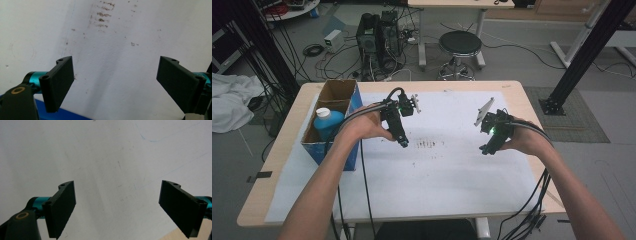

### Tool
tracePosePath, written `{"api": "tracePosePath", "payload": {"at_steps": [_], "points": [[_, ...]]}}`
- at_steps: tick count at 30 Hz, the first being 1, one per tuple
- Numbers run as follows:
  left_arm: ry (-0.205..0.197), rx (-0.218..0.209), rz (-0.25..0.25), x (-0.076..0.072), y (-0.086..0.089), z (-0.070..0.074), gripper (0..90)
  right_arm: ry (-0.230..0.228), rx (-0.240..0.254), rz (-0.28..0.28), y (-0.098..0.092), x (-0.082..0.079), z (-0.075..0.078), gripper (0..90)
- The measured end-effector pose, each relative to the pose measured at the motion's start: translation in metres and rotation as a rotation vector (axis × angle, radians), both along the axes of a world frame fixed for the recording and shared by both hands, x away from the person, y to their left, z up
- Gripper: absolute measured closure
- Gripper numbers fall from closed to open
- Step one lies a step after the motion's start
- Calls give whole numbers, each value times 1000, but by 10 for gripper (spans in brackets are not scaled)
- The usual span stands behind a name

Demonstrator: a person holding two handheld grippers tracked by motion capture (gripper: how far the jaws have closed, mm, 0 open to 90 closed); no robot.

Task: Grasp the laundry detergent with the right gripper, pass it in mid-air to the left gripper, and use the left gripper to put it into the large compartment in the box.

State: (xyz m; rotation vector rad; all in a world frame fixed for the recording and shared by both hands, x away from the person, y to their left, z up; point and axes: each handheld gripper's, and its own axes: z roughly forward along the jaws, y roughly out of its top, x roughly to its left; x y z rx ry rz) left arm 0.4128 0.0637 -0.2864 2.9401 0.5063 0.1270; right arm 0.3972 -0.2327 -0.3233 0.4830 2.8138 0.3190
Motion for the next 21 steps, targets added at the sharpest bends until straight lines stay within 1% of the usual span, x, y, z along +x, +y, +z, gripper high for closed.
{"api": "tracePosePath", "payload": {"at_steps": [4,5,16,20,21], "points": [[2,-4,4,0,-1,0,146,-3,1,0,0,0,0,133],[-3,-3,1,1,-1,0,146,-4,0,7,-1,0,0,133],[-1,3,3,1,0,-2,145,-9,-4,-1,-1,-1,1,133],[-2,-5,6,2,1,-3,146,-9,1,-1,-1,-2,1,133],[2,2,-2,3,1,-3,146,-12,6,-4,-1,-1,1,133]]}}
